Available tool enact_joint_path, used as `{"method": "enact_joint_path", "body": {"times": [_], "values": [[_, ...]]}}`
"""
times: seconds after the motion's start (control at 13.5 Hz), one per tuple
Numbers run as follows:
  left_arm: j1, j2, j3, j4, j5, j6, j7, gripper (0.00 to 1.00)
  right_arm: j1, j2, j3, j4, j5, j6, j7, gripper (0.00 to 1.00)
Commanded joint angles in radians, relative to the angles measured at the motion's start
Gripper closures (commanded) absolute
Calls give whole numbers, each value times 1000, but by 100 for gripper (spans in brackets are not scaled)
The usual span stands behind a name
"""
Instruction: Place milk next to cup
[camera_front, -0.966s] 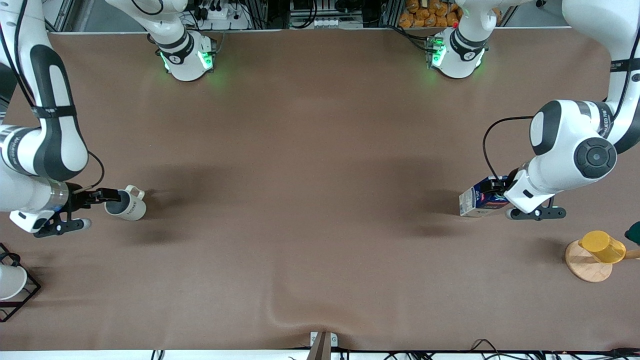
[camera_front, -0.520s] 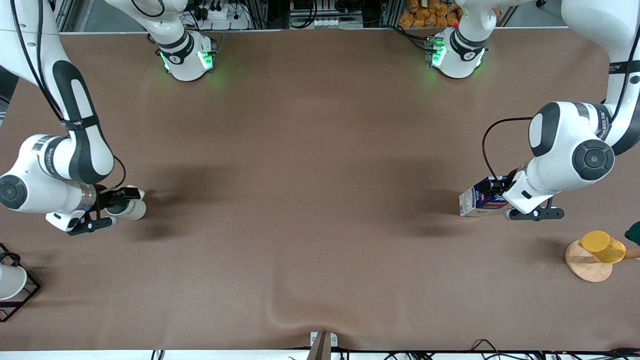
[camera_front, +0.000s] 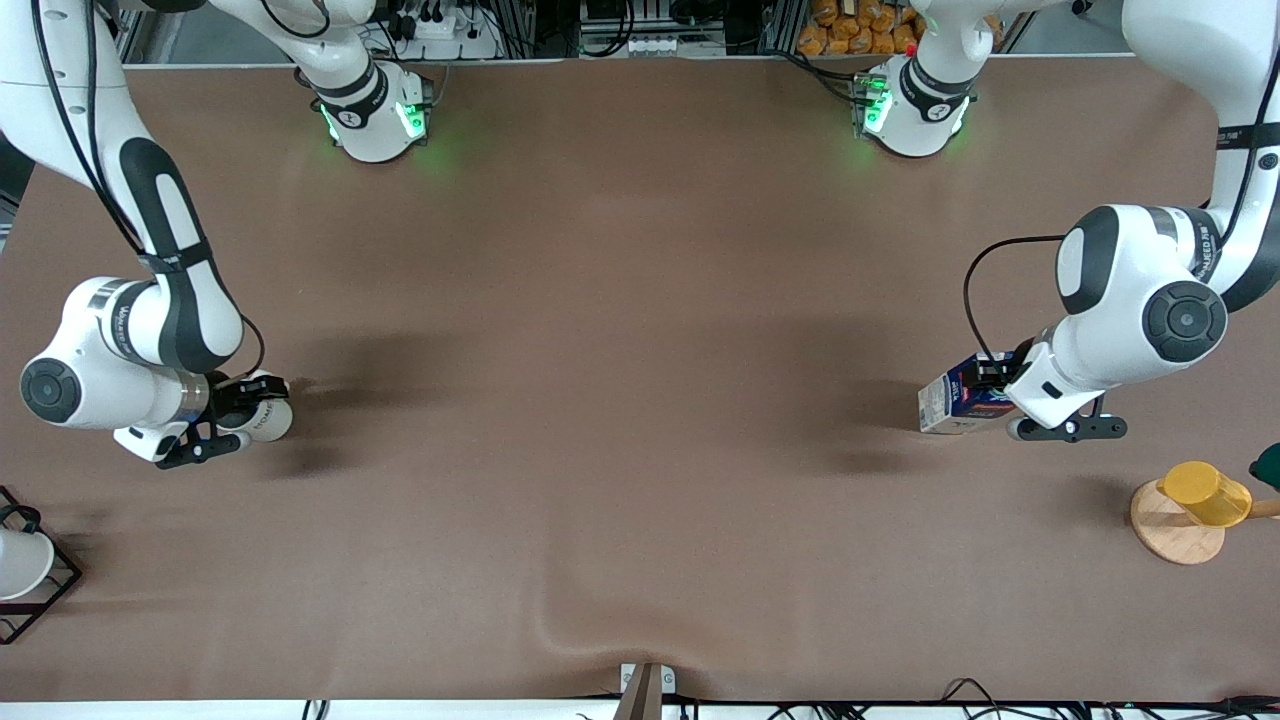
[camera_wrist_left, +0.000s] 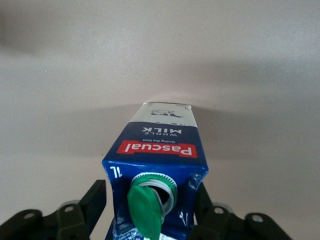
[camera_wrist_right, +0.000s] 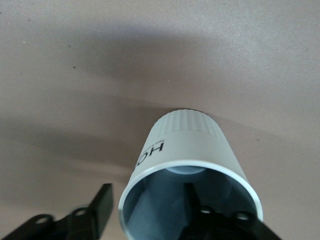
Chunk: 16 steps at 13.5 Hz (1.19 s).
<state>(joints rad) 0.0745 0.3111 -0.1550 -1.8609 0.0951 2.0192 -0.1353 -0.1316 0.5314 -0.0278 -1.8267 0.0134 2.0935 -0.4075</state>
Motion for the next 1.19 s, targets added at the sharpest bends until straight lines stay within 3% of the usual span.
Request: {"method": "enact_joint_path", "body": {"times": [0.0,0.59,0.82,1.11], "values": [[7,0,-6,-3,17,13,16,31,-11,4,5,0,0,8,-10,100],[8,-3,-6,-1,17,13,19,41,-2,-1,6,35,7,-21,62,100],[7,-1,-6,0,17,12,19,50,26,-10,9,117,7,-169,148,100],[7,-6,-6,8,15,10,19,50,59,-25,11,173,7,-280,254,100]]}}
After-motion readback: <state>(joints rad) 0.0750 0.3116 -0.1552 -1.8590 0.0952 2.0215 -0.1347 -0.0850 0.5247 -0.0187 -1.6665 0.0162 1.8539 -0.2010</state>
